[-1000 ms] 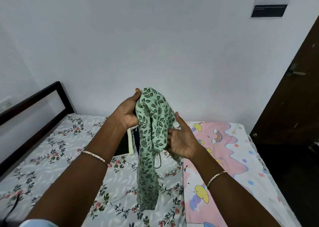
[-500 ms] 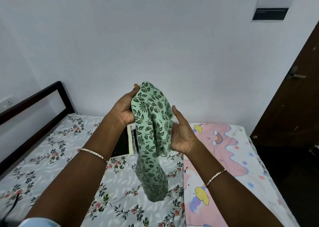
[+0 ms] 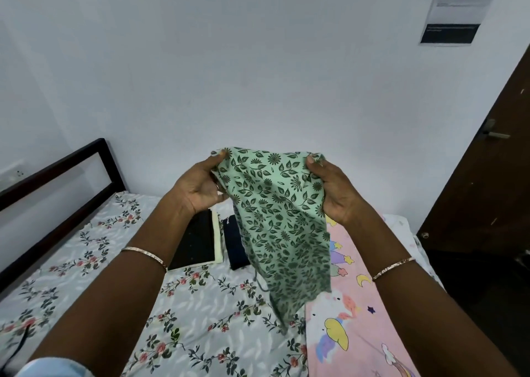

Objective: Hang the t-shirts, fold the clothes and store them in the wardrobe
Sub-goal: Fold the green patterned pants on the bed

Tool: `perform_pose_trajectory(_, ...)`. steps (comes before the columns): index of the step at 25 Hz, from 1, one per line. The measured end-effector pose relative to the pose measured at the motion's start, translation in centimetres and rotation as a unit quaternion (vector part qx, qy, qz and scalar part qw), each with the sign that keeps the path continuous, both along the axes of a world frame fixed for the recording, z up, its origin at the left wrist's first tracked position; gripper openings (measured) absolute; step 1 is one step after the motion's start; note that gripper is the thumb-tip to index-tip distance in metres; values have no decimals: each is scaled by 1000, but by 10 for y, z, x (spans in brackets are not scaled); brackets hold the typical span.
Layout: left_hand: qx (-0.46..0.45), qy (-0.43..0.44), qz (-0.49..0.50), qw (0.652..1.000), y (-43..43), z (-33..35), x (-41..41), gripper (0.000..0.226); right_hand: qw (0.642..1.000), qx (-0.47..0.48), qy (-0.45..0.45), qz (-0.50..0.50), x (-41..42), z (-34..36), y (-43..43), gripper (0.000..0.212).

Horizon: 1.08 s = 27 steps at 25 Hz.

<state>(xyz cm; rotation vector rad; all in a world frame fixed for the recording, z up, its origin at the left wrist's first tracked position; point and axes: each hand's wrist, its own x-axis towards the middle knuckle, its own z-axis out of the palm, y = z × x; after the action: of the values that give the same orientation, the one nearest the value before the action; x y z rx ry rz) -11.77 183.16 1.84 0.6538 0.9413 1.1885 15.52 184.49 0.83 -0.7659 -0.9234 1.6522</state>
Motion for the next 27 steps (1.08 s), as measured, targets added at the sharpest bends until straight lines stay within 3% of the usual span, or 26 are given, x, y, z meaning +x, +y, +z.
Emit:
perform_pose_trajectory(2, -27, 37, -11, 999, -2, -16, 8, 31, 1000, -5, 3, 7, -1, 5, 3, 51)
perform_pose_trajectory(5, -60, 93, -40, 993, -3, -32, 26, 21, 1000, -16, -12, 5, 0, 10, 5, 52)
perform_pose_trajectory(9, -26, 40, 46, 998, 7, -28, 36, 17, 1000, -1, 4, 22, 14, 12, 8, 49)
perform_pose_trajectory(11, 3, 43, 84, 996, 12, -28, 37, 18, 997, 32, -39, 60, 22, 9, 7, 46)
perform_pose_trajectory(14, 74, 237, 166, 954, 17, -41, 37, 27, 984, 45, -156, 78, 28, 0, 8, 42)
perform_pose_trajectory(16, 123, 373, 200, 898, 18, -45, 38, 37, 982, 32, -177, 58, 30, -6, 11, 25)
perform_pose_trajectory(17, 121, 401, 212, 883, 17, -43, 39, 38, 985, 17, -167, 39, 30, -9, 13, 21)
perform_pose_trajectory(19, 80, 379, 226, 894, 18, -35, 39, 37, 992, -16, -123, -1, 28, -15, 16, 21)
perform_pose_trajectory(23, -26, 130, 162, 978, 15, -17, 33, 33, 992, -15, -111, 59, 24, -26, 9, 39)
perform_pose_trajectory(25, 4, 62, 131, 989, 12, -16, 26, 72, 990, 0, -102, 94, 23, -27, 6, 46)
perform_pose_trajectory(27, 53, 113, 95, 988, 10, -21, 21, 103, 992, 6, -105, 67, 20, -24, 6, 47)
